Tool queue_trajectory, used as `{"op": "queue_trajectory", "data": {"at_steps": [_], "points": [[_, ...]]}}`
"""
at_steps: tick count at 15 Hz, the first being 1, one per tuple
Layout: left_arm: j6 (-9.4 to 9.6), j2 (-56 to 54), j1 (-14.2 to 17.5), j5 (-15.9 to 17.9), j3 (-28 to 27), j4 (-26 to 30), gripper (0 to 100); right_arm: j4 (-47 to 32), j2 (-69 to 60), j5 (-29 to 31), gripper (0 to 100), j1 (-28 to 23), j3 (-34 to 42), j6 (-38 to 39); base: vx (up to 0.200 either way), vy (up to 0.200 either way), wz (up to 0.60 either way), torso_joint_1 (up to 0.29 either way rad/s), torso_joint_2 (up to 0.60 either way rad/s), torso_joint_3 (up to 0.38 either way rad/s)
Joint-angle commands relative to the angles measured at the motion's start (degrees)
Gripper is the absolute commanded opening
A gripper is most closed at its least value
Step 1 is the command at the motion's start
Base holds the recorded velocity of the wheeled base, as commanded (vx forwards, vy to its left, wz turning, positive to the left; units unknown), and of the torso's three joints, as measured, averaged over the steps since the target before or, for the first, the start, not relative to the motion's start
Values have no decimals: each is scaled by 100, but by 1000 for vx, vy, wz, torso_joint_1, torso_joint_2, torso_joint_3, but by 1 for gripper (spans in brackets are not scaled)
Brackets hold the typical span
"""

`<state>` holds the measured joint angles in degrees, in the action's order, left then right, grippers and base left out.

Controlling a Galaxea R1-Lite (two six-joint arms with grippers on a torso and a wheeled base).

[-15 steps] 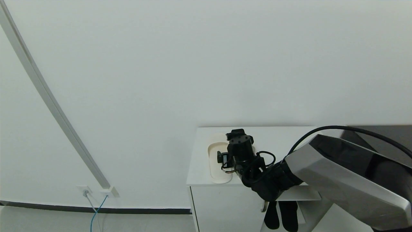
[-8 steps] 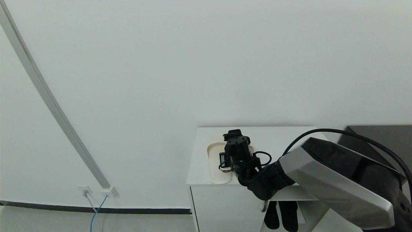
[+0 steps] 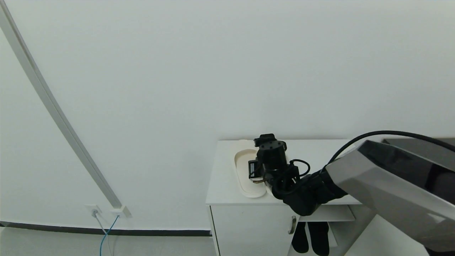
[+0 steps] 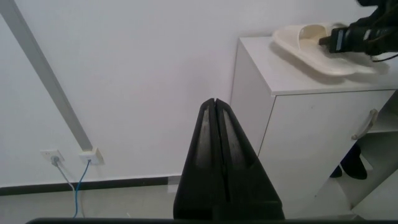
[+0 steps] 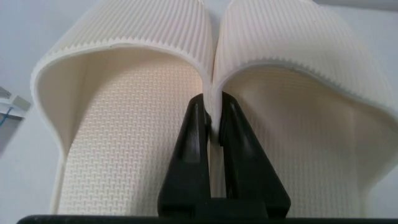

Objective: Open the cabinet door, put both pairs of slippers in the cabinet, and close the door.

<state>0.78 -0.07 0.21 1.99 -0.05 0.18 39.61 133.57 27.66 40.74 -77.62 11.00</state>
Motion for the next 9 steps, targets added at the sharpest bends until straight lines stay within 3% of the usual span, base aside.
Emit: {"op": "queue_trajectory", "data": {"at_steps": [1,5,9], "points": [[1,7,-3,3,5,-1,0,82,-1211,-68,0,30,915,-1,0,0,0,0,0,0],[-8,7,-3,-5,5,-1,0,372,-2898,-753,0,356,2822,-10,0,0,0,0,0,0],[-8,7,-3,3,-4,-1,0,513,-4155,-1747,0,443,3930,-27,0,0,0,0,0,0]]}}
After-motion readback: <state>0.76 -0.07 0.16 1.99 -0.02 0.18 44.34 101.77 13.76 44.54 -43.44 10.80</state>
